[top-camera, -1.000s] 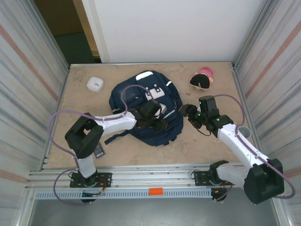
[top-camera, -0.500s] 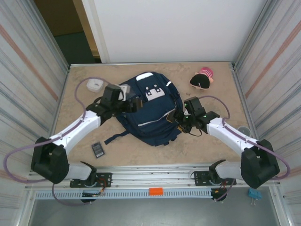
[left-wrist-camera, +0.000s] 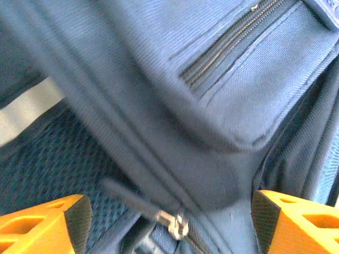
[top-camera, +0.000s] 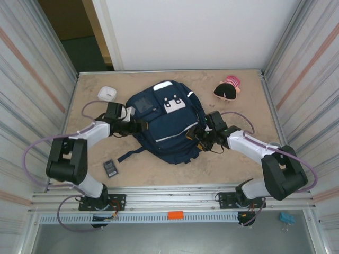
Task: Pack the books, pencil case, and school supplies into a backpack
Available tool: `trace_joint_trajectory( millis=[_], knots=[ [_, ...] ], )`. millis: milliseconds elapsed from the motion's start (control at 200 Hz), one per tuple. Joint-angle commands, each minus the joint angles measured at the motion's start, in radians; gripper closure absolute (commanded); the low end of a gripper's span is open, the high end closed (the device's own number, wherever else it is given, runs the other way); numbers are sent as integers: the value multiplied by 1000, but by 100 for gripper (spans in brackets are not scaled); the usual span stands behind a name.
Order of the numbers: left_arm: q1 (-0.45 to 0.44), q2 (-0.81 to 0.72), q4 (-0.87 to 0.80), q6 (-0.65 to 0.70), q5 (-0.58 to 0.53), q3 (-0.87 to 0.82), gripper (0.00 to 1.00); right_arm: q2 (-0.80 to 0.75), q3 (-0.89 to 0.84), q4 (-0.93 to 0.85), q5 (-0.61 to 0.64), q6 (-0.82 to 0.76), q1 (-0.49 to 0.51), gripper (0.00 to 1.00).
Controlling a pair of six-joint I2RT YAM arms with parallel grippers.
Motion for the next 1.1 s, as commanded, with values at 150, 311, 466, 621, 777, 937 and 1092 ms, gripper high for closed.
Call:
trace_joint_trajectory(
  millis=[150,311,466,621,777,937,1092],
  knots=[
    [19,48,113,100,253,3,25,21,-6,37,-70,-65,-94,54],
    [19,5,180,121,301,-40,33,32,-3,49,-95,-69,-115,68],
    [18,18,63,209,285,-5,40,31,4,55,-103,-72,-122,75],
    [14,-12,28,234,296,-9,47,27,21,70,-108,-71,-132,80],
    [-7,-69,33,236,309,-28,40,37,45,108,-125,-55,-140,82],
    [-15,-103,19,269,261,-41,43,41,61,155,-150,-40,-146,88],
    [-17,-86,-28,301,208,-25,51,28,72,172,-164,-36,-151,90]
  ],
)
